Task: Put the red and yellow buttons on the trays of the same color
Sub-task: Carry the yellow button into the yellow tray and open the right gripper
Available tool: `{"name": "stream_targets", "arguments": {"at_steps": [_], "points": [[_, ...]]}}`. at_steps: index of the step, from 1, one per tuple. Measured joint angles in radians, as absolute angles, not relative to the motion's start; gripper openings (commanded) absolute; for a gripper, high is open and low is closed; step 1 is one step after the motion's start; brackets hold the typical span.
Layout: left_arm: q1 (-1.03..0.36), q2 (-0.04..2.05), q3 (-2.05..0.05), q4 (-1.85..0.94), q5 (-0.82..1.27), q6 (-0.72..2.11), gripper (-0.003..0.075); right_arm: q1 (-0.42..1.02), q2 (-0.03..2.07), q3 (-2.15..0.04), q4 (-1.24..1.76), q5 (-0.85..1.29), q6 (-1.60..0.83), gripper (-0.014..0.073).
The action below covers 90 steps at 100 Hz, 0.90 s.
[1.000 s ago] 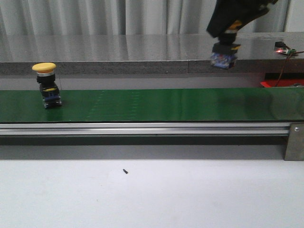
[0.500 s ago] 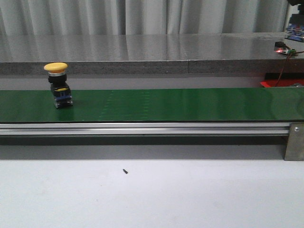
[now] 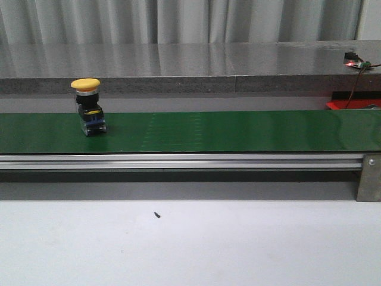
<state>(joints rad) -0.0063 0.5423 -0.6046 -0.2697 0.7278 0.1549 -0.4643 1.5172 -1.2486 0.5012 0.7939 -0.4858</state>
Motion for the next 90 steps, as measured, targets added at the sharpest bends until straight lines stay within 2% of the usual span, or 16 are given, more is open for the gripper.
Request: {"name": "stream_targets", "arguments": {"at_steps": [46,90], "points": [[-0.006,0.542,-0.605,-0.27,0.728,0.155,-0.002,-0.668,1.515,-1.209,0.501,0.716,-0.473,0.0105],[-0.006,0.542,-0.605,-0.27,0.728,0.155,-0.002,-0.779,1.537,-0.97,0.531,0.394,-0.473,0.0105]]}}
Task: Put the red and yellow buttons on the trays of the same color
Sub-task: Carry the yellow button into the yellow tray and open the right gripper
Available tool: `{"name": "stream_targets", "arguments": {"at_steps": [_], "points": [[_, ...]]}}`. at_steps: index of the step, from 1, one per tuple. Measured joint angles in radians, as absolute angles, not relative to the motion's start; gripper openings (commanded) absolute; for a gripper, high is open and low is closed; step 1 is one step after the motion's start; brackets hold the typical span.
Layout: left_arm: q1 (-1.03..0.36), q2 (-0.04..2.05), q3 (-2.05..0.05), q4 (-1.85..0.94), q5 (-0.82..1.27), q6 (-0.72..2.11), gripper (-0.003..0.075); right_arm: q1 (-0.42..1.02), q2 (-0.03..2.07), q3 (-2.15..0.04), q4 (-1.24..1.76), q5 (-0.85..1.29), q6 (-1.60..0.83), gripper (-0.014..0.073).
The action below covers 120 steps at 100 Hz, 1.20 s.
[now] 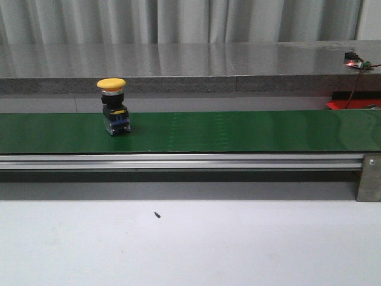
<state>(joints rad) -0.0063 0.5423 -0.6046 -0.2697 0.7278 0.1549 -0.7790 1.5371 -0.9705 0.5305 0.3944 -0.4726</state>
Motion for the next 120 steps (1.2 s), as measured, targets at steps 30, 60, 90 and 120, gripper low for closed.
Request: {"name": "stream_targets", "arguments": {"at_steps": [30,60,90,120], "points": [[-0.006,0.542,-0.605,-0.27,0.728,0.155,-0.002,-0.781,1.682,-0.962,0.56,0.361,-0.471,0.0132],[-0.006,0.542,-0.605,-0.27,0.728,0.155,-0.002,-0.781,1.71,-0.962,0.568,0.344,-0.473,0.0594],[-0.006,0.542,-0.605,-0.27,0.728,0.155,-0.002,-0.781,1.679,-0.962,0.568,0.354,-0.476,0.0644],[-0.006,0.542,-0.605,-0.27,0.728,0.155,-0.002,-0.727,1.528,-0.962,0.557,0.344,-0.503,0.0644]]}}
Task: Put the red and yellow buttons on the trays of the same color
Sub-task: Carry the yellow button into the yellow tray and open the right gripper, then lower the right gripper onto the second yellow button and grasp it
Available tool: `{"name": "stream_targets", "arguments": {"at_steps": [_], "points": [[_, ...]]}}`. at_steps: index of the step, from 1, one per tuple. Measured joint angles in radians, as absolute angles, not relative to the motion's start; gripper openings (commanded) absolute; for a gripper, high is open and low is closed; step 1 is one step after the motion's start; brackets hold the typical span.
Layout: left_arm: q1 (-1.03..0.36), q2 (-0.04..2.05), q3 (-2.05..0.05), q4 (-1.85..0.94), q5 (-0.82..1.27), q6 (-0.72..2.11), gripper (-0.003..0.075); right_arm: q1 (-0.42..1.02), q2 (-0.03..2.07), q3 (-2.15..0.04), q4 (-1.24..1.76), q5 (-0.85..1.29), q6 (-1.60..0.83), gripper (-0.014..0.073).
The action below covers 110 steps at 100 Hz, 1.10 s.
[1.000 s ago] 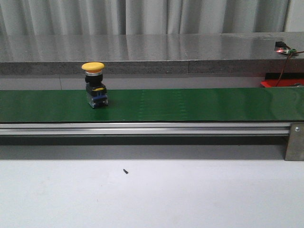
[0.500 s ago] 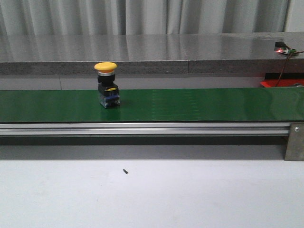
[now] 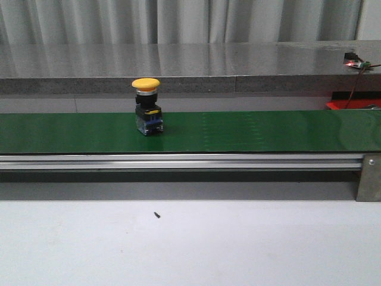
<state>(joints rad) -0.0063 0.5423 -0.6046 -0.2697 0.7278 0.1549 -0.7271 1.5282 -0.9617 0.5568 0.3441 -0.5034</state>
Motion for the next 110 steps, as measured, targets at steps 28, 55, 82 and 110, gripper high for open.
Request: {"name": "stream_targets", "arguments": {"at_steps": [28,55,82,110], "points": [[-0.006,0.542,-0.605,-0.27,0.728,0.155,-0.002,-0.478,1.456,-0.962,0.554,0.336,-0.617,0.0644],[-0.006,0.542,-0.605,-0.27,0.728,0.155,-0.002,-0.187,1.454,-0.962,0.554,0.384,-0.71,0.0644],[-0.006,0.542,-0.605,-0.27,0.728,0.155,-0.002,-0.014,1.454,-1.019,0.55,0.497,-0.741,0.0644],[-0.006,0.542,-0.605,-0.27,0.728,0.155,-0.002,0.1,1.506,-1.146,0.548,0.603,-0.748,0.0644]]}}
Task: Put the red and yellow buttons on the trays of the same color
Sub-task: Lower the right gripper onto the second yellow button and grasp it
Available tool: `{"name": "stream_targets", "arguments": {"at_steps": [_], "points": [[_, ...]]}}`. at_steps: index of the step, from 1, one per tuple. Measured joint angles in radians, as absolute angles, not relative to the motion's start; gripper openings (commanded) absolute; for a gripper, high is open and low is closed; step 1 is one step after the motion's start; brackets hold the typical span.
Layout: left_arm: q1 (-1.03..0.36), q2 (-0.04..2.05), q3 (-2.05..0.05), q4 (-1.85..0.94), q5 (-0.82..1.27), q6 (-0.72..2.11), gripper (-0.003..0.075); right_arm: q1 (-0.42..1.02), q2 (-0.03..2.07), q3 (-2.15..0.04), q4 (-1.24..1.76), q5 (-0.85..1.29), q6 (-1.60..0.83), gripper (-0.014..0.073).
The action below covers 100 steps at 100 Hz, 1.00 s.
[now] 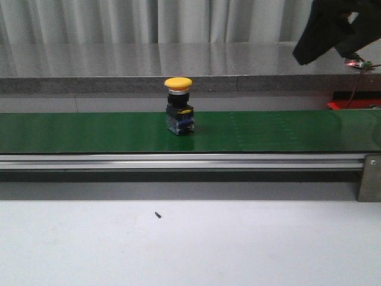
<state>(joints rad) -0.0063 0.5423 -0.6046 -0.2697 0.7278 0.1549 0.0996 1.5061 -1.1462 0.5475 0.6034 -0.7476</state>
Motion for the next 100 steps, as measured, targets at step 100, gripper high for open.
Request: {"name": "stream_targets", "arguments": {"at_steps": [100], "points": [[-0.006,0.542,-0.605,-0.27,0.728,0.155,-0.002,0.329,1.811,-1.405,0.636,0.678,-0.748,0.0644]]}}
